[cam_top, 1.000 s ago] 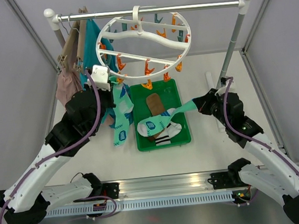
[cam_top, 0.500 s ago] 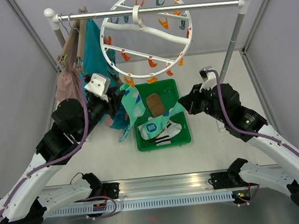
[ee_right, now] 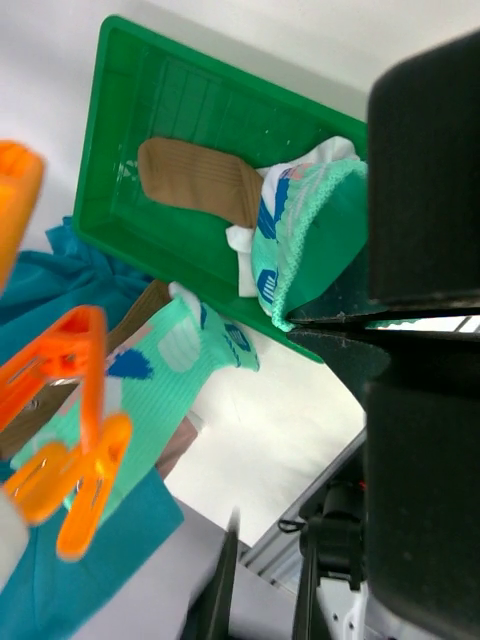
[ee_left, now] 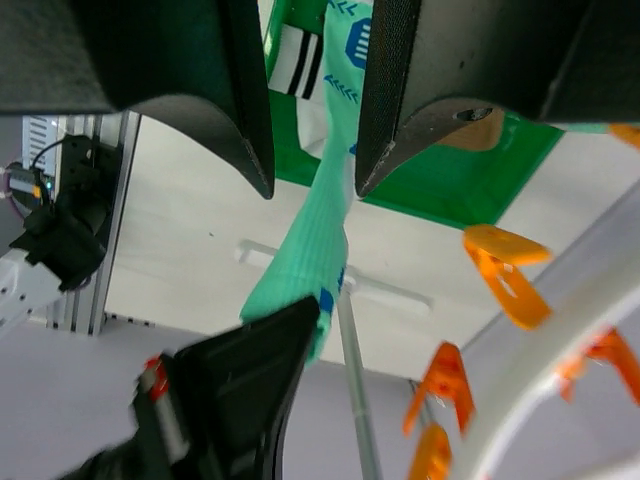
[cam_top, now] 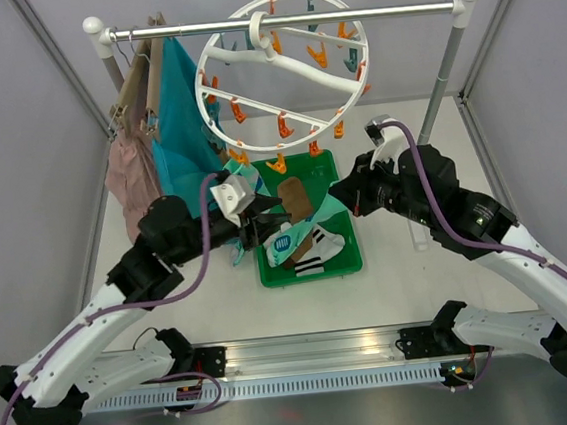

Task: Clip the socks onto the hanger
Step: Pick up the sock from the bin.

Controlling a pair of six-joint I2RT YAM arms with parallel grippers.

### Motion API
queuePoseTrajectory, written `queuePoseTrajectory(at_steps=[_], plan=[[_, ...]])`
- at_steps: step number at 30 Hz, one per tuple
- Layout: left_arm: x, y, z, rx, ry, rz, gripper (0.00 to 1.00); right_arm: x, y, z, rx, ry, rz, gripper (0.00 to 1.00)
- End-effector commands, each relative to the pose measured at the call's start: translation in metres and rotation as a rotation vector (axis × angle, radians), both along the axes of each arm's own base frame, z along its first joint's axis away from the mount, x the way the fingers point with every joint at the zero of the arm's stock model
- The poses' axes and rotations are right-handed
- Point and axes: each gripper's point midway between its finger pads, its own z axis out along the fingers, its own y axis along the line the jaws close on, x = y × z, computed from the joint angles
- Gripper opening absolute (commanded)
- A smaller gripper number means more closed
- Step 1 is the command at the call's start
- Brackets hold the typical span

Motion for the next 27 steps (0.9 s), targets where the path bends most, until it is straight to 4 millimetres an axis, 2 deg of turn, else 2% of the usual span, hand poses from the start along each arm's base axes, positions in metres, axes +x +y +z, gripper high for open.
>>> queuePoseTrajectory(at_steps=[1, 2, 3, 4, 6, 7, 9, 14, 27], plan=[[0.001, -0.025, -0.003, -0.072, -0.062, -0.088, 0.44, -0.012, 0.008, 0.023, 0.025, -0.010, 0.071, 0.00], [0.003, -0.030, -0.014, -0.069, -0.069, -0.097, 0.44, -0.014, 0.010, 0.027, 0.033, -0.011, 0.081, 0.00], [0.003, -0.034, -0.016, -0.078, -0.081, -0.109, 0.45, -0.015, 0.010, 0.027, 0.034, -0.001, 0.084, 0.00], [0.001, -0.038, -0.006, -0.120, -0.128, -0.130, 0.45, -0.015, 0.011, 0.026, 0.032, 0.006, 0.084, 0.00], [0.000, -0.046, -0.018, -0.117, -0.149, -0.154, 0.45, -0.016, 0.011, 0.025, 0.031, 0.011, 0.087, 0.00], [-0.001, -0.049, -0.012, -0.139, -0.179, -0.164, 0.46, -0.017, 0.012, 0.026, 0.035, 0.013, 0.089, 0.00], [0.004, -0.056, -0.019, -0.124, -0.194, -0.166, 0.46, -0.018, 0.012, 0.026, 0.038, 0.018, 0.088, 0.00], [0.005, -0.064, -0.015, -0.141, -0.247, -0.175, 0.49, -0.021, 0.014, 0.025, 0.041, 0.030, 0.102, 0.00], [0.018, -0.077, -0.028, -0.120, -0.248, -0.166, 0.49, -0.023, 0.019, 0.031, 0.059, 0.040, 0.117, 0.00]])
